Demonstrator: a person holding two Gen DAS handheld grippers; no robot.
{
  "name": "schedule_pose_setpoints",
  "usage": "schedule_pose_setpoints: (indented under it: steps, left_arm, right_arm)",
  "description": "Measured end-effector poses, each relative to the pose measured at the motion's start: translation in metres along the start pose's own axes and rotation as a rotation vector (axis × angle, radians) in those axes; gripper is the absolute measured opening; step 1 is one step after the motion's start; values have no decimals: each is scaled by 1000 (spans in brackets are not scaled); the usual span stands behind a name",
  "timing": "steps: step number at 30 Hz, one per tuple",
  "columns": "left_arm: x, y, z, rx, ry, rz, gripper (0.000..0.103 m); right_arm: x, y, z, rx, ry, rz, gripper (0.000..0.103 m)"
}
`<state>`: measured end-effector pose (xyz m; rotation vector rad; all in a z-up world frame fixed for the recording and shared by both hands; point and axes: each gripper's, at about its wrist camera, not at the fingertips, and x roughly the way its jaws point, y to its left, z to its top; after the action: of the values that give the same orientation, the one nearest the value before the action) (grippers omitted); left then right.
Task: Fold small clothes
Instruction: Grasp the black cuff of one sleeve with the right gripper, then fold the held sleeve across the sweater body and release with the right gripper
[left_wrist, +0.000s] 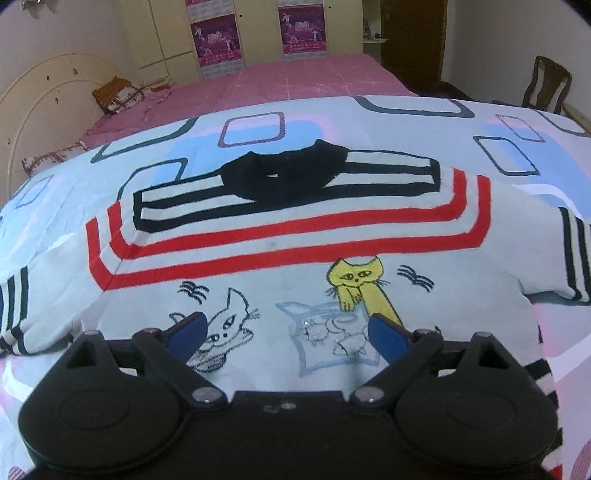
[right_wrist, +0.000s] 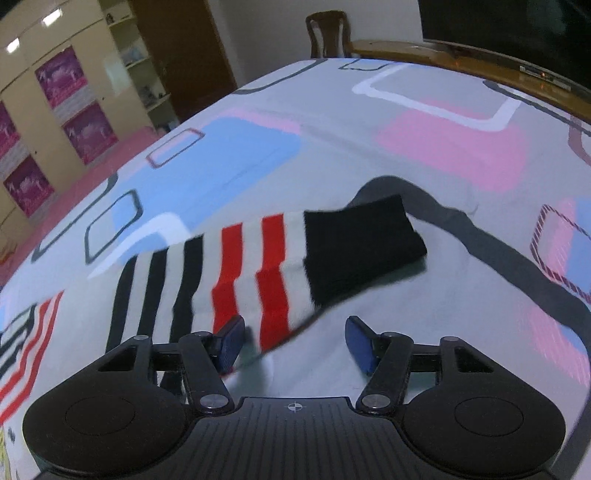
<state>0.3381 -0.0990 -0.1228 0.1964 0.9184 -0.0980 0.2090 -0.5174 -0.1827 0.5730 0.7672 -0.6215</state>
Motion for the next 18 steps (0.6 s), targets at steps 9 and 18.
schedule_pose_setpoints:
  steps: [9, 18]
  left_arm:
    - [16, 1, 5, -9, 49, -17, 76]
    - [13, 20, 8, -37, 38, -9, 74]
  right_arm:
    - [10, -3, 14, 8, -82, -2, 12]
    - [-41, 67, 10, -195, -231, 132, 9]
